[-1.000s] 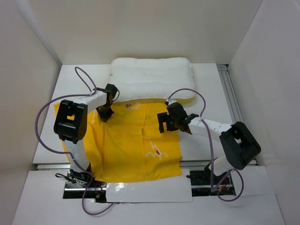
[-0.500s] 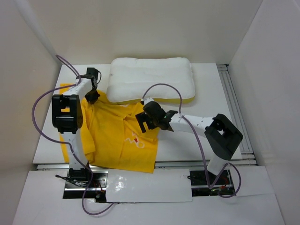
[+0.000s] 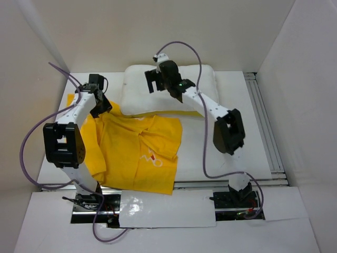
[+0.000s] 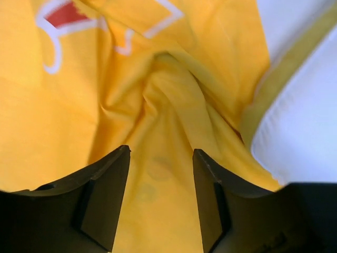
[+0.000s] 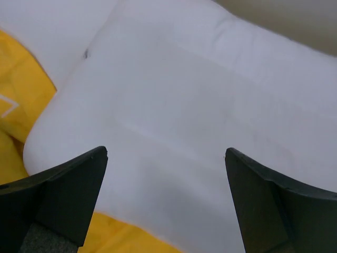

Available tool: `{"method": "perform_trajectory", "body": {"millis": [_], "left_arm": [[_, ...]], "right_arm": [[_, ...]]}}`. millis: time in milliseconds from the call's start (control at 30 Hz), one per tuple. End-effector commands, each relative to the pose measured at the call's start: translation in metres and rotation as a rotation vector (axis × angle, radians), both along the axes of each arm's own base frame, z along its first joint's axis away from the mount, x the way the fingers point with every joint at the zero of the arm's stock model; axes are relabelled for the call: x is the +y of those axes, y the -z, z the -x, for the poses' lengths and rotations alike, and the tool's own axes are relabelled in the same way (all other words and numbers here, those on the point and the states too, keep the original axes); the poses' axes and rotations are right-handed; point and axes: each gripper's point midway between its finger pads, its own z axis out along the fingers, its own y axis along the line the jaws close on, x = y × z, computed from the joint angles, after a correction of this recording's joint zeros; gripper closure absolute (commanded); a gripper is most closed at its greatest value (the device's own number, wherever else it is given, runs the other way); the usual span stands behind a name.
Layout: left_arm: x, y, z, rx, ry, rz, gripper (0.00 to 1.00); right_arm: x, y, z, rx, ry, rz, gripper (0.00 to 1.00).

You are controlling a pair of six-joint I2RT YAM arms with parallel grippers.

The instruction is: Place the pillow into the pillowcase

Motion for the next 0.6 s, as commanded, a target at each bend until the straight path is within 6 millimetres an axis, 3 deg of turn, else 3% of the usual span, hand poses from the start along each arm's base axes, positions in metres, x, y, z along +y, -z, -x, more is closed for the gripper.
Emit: {"method": "perform_trajectory", "body": {"millis": [0,67,100,167,200,233,267,300,333,400,433,467,500,533,567], "left_arm": [[-0.025,-0.005,0.010,-0.007,0.067,0.057,0.36],[-0.027,-0.004,0.019,-0.011,0.064,0.071,0.22],[-0.030,-0.005,0.018,-0.031,0.080,0.081,0.00],[-0.034,-0.001,0.029,-0.027,0.090,0.102,0.00],[-0.036,-0.001,0.029,-0.040,0.105,0.108,0.00],[-0.038,-0.002,0.036,-0.042,0.110,0.119,0.00],[-0.039,-0.003,0.038,-0.051,0.123,0.123,0.00],[-0.043,-0.005,0.039,-0.064,0.133,0.122,0.00],[-0.046,0.000,0.048,-0.049,0.150,0.136,0.00],[-0.049,-0.010,0.053,-0.086,0.176,0.148,0.00],[-0.057,-0.008,0.055,-0.099,0.209,0.167,0.00],[-0.059,-0.016,0.057,-0.131,0.219,0.177,0.00],[-0.066,-0.018,0.060,-0.135,0.240,0.191,0.00],[-0.070,-0.019,0.060,-0.155,0.261,0.203,0.00],[-0.076,-0.023,0.061,-0.166,0.282,0.211,0.00]], "right_arm": [[0.032,0.005,-0.023,-0.014,-0.091,0.048,0.00],[0.062,0.013,-0.033,-0.032,-0.127,0.031,0.00],[0.070,0.034,-0.038,-0.015,-0.141,0.035,0.00],[0.095,0.039,-0.039,-0.051,-0.168,-0.022,0.00],[0.097,0.044,-0.044,-0.062,-0.153,-0.034,0.00],[0.103,0.072,-0.046,-0.026,-0.162,-0.039,0.00],[0.109,0.074,-0.047,-0.019,-0.171,-0.055,0.00],[0.112,0.104,-0.046,0.025,-0.187,-0.035,0.00],[0.114,0.118,-0.044,0.053,-0.195,-0.039,0.00],[0.114,0.148,-0.043,0.090,-0.193,-0.015,0.04],[0.112,0.155,-0.044,0.095,-0.185,-0.006,0.14],[0.108,0.167,-0.041,0.115,-0.174,0.013,0.37],[0.105,0.172,-0.042,0.113,-0.162,0.019,0.86],[0.101,0.165,-0.047,0.086,-0.130,0.022,1.00],[0.091,0.165,-0.052,0.090,-0.094,0.028,1.00]]}}
